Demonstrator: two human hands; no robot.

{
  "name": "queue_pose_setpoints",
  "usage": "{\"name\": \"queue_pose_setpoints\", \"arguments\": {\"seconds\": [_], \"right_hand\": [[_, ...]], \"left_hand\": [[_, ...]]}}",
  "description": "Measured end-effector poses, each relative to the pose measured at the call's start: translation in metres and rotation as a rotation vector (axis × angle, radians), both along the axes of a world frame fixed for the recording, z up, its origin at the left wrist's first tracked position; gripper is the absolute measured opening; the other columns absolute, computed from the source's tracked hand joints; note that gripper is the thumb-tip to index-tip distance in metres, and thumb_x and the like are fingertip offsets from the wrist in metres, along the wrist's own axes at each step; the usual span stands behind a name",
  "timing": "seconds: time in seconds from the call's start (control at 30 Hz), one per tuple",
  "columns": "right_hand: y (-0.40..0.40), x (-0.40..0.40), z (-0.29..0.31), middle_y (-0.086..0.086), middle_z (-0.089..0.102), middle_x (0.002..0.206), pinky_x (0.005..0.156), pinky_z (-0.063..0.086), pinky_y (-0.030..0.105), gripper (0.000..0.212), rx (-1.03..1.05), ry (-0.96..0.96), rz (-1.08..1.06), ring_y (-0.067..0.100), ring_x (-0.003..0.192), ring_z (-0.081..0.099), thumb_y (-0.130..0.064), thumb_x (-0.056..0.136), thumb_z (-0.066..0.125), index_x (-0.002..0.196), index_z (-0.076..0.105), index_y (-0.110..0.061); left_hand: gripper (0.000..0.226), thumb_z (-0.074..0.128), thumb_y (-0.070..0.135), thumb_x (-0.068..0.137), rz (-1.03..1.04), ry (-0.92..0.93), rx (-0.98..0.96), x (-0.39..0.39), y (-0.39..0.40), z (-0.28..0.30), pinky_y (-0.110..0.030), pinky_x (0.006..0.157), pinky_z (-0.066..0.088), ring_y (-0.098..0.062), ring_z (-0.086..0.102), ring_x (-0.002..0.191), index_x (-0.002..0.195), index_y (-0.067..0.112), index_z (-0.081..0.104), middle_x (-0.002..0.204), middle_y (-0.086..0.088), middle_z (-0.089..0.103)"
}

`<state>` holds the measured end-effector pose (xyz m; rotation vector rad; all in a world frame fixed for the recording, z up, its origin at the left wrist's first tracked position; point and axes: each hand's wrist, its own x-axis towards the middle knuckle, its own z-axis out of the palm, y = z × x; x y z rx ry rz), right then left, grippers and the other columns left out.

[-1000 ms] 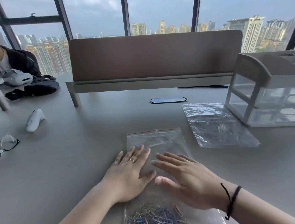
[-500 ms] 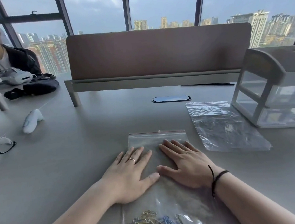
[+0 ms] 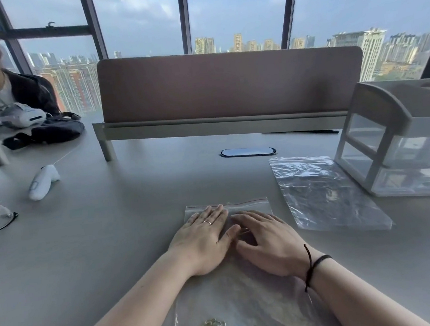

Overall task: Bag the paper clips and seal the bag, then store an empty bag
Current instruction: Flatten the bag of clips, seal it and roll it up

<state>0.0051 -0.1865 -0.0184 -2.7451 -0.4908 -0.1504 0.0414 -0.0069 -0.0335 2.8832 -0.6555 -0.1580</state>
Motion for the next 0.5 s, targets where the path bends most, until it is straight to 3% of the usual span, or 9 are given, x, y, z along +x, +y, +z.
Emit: {"name": "queue_pose_setpoints", "arguments": {"seconds": [0.07, 0.2, 0.5], "right_hand": [[0.008, 0.009, 0.001, -0.017, 0.041, 0.152, 0.119, 0.021, 0.029, 0.059, 0.026, -0.02, 0.008, 0.001, 0.143, 0.028, -0.042, 0.085, 0.034, 0.143, 0.041, -0.034], [0.016, 0.022, -0.004, -0.013, 0.026, 0.161, 0.123, 0.006, 0.035, 0.059, 0.017, 0.08, 0.017, 0.003, 0.149, 0.015, -0.032, 0.094, 0.031, 0.152, 0.026, -0.031], [0.017, 0.025, -0.015, -0.017, 0.025, 0.16, 0.122, 0.002, 0.035, 0.057, -0.039, 0.048, -0.053, 0.002, 0.149, 0.013, -0.054, 0.1, 0.022, 0.153, 0.021, -0.033]], "left_hand": [[0.064, 0.01, 0.055, 0.102, -0.004, -0.009, 0.009, 0.001, -0.001, 0.0, -0.035, 0.125, 0.001, -0.009, -0.004, 0.153, 0.158, 0.025, 0.006, 0.167, 0.01, 0.0], [0.056, 0.014, 0.046, 0.105, 0.001, -0.016, -0.027, 0.001, 0.0, 0.001, -0.034, 0.125, 0.002, -0.01, 0.0, 0.153, 0.157, 0.027, 0.005, 0.167, 0.009, 0.003], [0.068, 0.025, 0.054, 0.098, 0.008, -0.014, -0.021, 0.002, 0.0, -0.001, -0.036, 0.125, 0.002, -0.008, -0.002, 0.153, 0.158, 0.029, 0.003, 0.167, 0.012, 0.001]]}}
